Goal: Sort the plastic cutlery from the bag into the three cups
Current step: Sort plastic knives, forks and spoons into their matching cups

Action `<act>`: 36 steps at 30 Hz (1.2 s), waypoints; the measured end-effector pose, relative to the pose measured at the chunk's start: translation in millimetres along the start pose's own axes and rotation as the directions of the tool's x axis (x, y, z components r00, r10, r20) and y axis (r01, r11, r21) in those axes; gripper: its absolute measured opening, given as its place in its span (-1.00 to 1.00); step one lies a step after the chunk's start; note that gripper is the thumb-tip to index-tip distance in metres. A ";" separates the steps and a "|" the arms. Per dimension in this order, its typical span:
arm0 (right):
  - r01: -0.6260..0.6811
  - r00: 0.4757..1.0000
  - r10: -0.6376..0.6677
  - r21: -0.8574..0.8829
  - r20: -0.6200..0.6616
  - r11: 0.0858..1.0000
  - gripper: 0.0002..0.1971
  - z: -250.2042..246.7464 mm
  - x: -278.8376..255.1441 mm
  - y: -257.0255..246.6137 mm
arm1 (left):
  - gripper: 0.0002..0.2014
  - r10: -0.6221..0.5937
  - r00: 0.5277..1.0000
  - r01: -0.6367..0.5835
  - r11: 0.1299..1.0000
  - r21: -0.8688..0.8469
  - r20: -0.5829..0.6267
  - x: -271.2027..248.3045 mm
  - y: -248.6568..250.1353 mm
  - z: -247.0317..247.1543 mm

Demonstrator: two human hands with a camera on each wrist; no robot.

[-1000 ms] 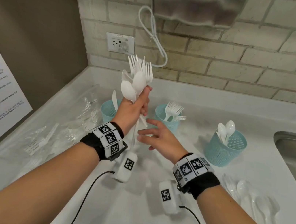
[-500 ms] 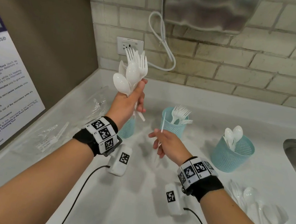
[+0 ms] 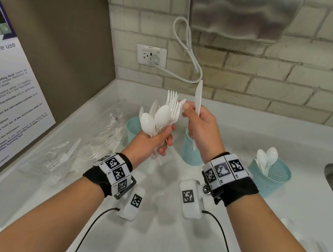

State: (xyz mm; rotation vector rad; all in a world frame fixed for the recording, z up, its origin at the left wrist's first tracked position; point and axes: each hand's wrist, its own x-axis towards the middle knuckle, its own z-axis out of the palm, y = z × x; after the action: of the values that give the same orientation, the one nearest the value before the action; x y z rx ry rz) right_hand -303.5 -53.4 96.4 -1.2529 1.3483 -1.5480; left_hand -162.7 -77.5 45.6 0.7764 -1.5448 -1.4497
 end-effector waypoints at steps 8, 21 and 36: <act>-0.007 0.997 0.006 -0.010 -0.076 1.000 -0.83 5.1 5.1 -4.1 | -0.80 -0.019 0.999 0.018 1.000 0.022 0.033 -6.7 -6.8 -11.3; -0.025 0.997 0.023 -0.033 -0.077 0.999 -0.77 4.1 17.3 -8.7 | -0.73 -0.049 0.999 0.050 0.998 -0.049 0.021 -12.2 -6.3 -23.9; 0.189 0.967 -0.208 -0.133 -0.149 0.973 -0.85 39.9 60.4 -27.7 | -0.84 0.059 0.904 0.014 0.986 0.167 -0.423 -13.2 -11.2 -72.7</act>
State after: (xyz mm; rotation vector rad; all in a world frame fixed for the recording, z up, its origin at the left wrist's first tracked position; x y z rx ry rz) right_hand -279.2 -115.9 135.2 -1.3966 1.4722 -1.7629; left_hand -93.3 -100.2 29.3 1.0915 -1.3348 -1.0493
